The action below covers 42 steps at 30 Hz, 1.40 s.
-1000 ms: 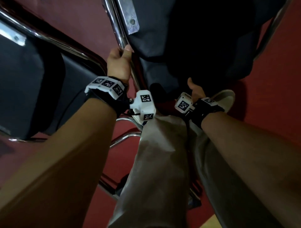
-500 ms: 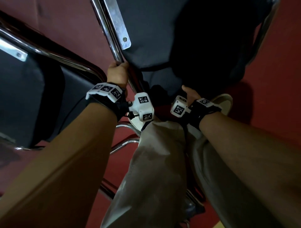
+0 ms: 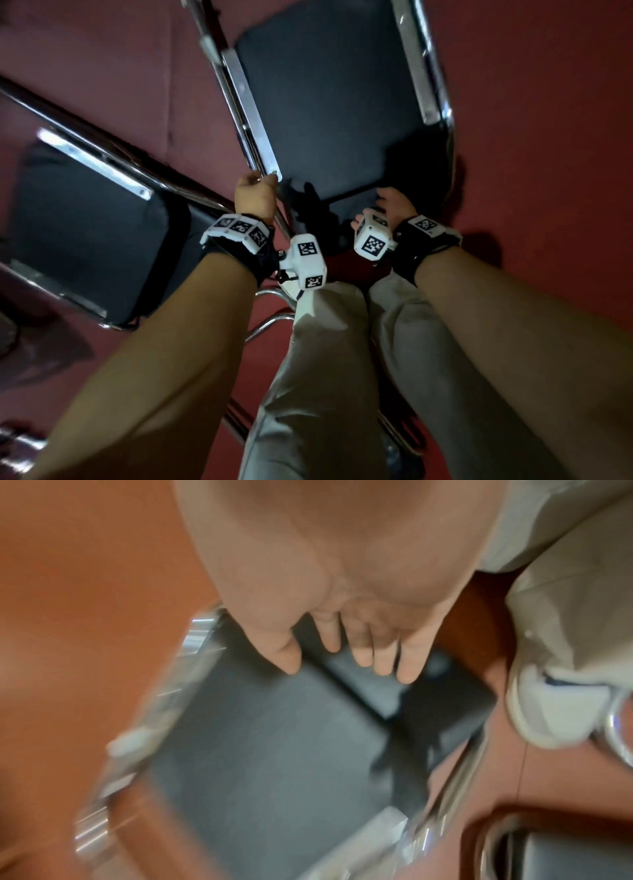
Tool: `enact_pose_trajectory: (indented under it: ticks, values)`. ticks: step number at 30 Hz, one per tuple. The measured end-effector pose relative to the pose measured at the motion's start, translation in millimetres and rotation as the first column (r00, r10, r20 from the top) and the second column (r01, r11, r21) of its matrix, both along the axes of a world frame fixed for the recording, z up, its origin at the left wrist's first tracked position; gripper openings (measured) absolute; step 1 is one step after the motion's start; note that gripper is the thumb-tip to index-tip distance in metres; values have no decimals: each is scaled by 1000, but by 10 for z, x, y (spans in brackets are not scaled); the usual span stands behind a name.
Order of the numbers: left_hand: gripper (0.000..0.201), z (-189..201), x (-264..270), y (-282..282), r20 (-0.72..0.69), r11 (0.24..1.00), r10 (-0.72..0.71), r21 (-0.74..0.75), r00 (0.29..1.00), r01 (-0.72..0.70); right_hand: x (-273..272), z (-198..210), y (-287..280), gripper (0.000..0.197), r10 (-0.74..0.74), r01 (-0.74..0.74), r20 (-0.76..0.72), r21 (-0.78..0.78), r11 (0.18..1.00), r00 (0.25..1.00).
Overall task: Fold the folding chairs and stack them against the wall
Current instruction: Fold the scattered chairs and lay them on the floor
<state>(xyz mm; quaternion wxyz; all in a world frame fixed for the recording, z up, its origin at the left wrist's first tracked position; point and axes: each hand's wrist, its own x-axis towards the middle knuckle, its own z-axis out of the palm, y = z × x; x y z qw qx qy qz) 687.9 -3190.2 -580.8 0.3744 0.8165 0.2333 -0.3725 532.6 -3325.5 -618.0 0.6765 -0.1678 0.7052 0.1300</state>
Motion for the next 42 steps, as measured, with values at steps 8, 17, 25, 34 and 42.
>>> enact_pose_trajectory:
  ticks: [8, 17, 25, 34, 42]
  values:
    - [6, 2624, 499, -390, 36, 978, 99, -191, 994, -90, 738, 2559, -586, 47, -83, 117, 243, -127, 985, 966]
    - [18, 5626, 1118, -268, 294, 886, 264, -451, 919, -110, 1479, 5723, -768, 17, -8, 129, 516, -200, 971, 856]
    - [20, 7166, 1234, -246, 397, 767, 376, -640, 837, -41, 1588, 7245, -966, 30, 42, 188, 677, -262, 947, 735]
    - [8, 7510, 846, -1367, 439, 747, 316, -662, 841, 65, 1132, 7731, -1983, 12, 127, 165, 715, -324, 932, 688]
    - [9, 7400, -10, -3219, 417, 739, 302, -670, 857, 65, 403, 7738, -3706, 23, 207, 137, 703, -400, 906, 681]
